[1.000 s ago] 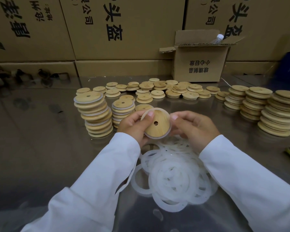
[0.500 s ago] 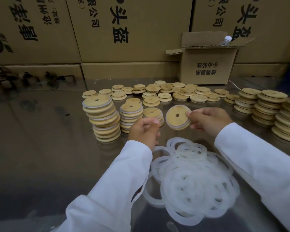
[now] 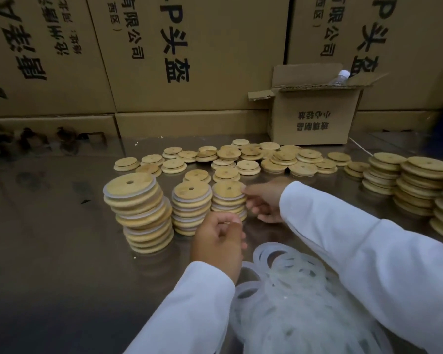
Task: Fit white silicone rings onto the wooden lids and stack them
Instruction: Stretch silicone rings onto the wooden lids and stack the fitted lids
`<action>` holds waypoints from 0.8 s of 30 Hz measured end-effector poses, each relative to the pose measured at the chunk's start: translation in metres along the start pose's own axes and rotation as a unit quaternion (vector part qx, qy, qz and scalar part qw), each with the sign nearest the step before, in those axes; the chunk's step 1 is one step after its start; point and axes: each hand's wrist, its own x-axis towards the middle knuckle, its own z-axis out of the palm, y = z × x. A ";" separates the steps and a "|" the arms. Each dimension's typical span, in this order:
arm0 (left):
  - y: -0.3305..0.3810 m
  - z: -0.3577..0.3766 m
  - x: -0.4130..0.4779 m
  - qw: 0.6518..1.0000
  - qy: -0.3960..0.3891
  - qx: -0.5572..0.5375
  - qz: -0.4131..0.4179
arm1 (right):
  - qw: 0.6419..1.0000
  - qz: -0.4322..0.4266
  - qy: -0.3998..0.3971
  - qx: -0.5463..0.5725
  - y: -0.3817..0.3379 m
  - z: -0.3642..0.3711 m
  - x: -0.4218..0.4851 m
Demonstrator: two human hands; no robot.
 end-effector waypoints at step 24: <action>-0.003 0.001 -0.004 0.999 0.005 0.009 0.048 | 0.818 -0.068 0.528 -0.217 0.100 -0.187 -0.081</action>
